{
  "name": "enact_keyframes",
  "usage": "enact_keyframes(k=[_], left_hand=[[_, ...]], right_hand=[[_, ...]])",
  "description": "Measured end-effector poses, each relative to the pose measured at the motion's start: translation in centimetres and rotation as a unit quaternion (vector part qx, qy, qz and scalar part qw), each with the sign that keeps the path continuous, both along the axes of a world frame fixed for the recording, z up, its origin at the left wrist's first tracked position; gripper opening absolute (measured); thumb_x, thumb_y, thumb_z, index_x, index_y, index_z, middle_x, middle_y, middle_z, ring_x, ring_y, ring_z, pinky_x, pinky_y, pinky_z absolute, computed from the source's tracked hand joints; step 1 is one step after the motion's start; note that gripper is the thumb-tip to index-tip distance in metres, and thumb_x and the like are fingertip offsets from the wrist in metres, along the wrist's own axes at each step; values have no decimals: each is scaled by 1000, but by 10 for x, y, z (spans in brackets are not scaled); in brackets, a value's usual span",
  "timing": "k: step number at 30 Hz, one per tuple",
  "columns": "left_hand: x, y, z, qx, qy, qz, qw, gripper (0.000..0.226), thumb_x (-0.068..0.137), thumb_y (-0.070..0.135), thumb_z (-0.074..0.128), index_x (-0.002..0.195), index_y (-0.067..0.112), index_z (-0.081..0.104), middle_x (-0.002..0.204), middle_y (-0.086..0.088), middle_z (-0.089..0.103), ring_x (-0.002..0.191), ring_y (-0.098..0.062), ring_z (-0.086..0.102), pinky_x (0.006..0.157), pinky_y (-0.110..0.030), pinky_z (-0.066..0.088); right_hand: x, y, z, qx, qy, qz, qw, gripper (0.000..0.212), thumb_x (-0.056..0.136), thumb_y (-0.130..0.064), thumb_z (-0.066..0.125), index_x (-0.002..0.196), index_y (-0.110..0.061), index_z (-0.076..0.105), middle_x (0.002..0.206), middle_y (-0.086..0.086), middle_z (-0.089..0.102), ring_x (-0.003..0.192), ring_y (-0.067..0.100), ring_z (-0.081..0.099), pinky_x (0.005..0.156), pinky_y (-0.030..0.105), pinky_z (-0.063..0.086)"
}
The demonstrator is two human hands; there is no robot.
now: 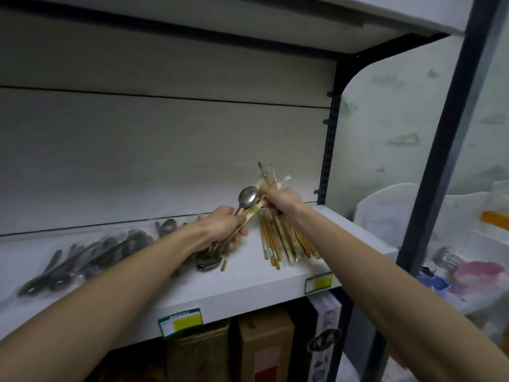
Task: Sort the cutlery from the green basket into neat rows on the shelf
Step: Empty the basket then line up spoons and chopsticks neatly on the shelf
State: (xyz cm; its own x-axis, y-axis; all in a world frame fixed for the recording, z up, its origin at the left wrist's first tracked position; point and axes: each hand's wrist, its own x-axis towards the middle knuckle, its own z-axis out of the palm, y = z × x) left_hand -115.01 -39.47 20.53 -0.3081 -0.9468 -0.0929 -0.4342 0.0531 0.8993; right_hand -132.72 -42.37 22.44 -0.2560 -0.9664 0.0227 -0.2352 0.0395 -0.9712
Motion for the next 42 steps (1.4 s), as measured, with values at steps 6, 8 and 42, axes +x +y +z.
enact_keyframes(k=[6, 8, 42], left_hand=[[-21, -9, -7, 62, 37, -19, 997, 22, 107, 25, 45, 101, 7, 56, 79, -11, 53, 57, -19, 51, 49, -30, 43], [-22, -12, -11, 79, 62, -29, 994, 22, 107, 26, 46, 103, 7, 55, 79, -11, 56, 60, -20, 53, 51, -31, 44], [22, -21, -2, 35, -4, 47, 998, 24, 108, 25, 45, 101, 10, 62, 63, 4, 45, 52, -10, 38, 46, -23, 33]], right_hand=[[-23, -16, -15, 33, -51, 62, 996, 24, 89, -26, 71, 71, -14, 61, 53, 2, 53, 35, 10, 39, 35, 16, 24], [-27, -17, -14, 45, -53, 87, 994, 25, 93, -24, 66, 70, -15, 60, 54, 1, 52, 37, 10, 38, 35, 18, 22], [-26, -22, -10, 2, 489, 3, 872, 16, 87, -24, 72, 80, -13, 62, 81, 2, 67, 75, 18, 64, 62, 29, 53]])
